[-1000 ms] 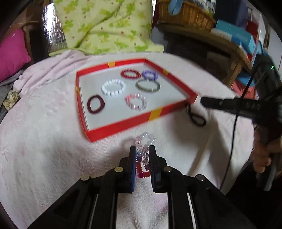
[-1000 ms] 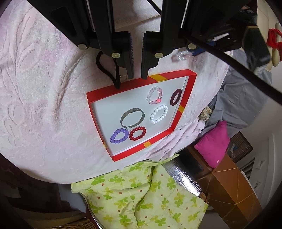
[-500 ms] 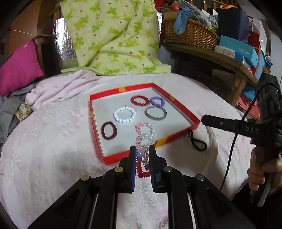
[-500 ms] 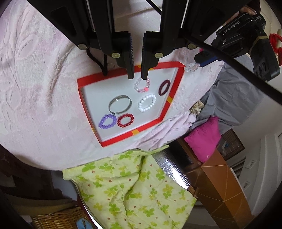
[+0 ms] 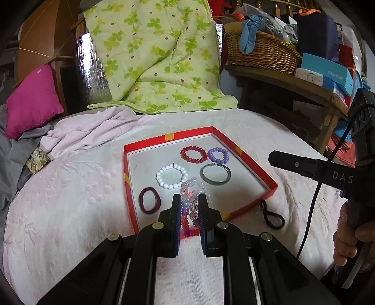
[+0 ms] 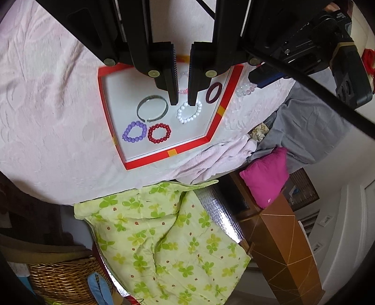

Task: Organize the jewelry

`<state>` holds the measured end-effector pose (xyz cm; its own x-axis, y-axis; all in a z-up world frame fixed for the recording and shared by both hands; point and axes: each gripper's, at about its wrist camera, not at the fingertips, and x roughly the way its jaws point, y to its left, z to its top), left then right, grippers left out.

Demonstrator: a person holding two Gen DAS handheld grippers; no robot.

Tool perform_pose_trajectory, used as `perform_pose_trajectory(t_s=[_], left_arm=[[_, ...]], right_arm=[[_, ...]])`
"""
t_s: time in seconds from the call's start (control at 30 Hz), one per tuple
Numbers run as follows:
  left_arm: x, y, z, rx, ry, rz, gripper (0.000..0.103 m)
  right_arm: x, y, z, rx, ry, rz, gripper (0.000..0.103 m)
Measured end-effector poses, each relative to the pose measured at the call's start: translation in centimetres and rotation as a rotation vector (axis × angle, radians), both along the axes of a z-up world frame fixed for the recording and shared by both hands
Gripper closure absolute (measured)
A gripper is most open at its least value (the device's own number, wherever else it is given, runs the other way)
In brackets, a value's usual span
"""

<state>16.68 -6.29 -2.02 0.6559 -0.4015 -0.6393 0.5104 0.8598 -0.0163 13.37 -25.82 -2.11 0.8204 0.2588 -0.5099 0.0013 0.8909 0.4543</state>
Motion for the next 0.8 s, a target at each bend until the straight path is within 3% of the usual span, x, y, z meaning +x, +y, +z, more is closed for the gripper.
perform_pose_trajectory(t_s=[0.27,0.43,0.53,0.6,0.63,0.67,0.7,0.73,0.8], left_arm=[[4.5,0.7,-2.6,0.01,0.109,0.075,0.089],[4.7,1.3,-2.7,0.002,0.109,0.077,0.089],[4.4,1.3,-2.7,0.006,0.108,0.078,0.089],[4.2,1.3,-2.6,0.004,0.103,0.078,0.089],[4.1,1.2,-2.5,0.003,0.1,0.078,0.089],[4.0,1.1,-2.5,0.002,0.098,0.074,0.089],[3.9,1.0,-2.4,0.001,0.098,0.072,0.089],[3.8,0.9,-2.4,0.0,0.096,0.069,0.089],[3.7,0.7,-2.5,0.005,0.09,0.063,0.089]], right_arm=[[4.4,-0.9,-2.0,0.001,0.101,0.027,0.094],[2.1,-0.8,-1.4,-0.015,0.103,0.071,0.094],[0.0,-0.4,-1.8,-0.073,0.14,0.142,0.093],[-0.6,0.2,-2.5,-0.137,0.172,0.182,0.081],[-0.8,0.8,-3.4,-0.192,0.203,0.194,0.06],[-0.7,1.1,-4.0,-0.231,0.228,0.181,0.031],[-0.5,1.3,-4.8,-0.279,0.256,0.155,0.025],[-0.2,1.6,-5.7,-0.329,0.279,0.144,0.025],[0.7,1.8,-6.8,-0.354,0.295,0.163,0.031]])
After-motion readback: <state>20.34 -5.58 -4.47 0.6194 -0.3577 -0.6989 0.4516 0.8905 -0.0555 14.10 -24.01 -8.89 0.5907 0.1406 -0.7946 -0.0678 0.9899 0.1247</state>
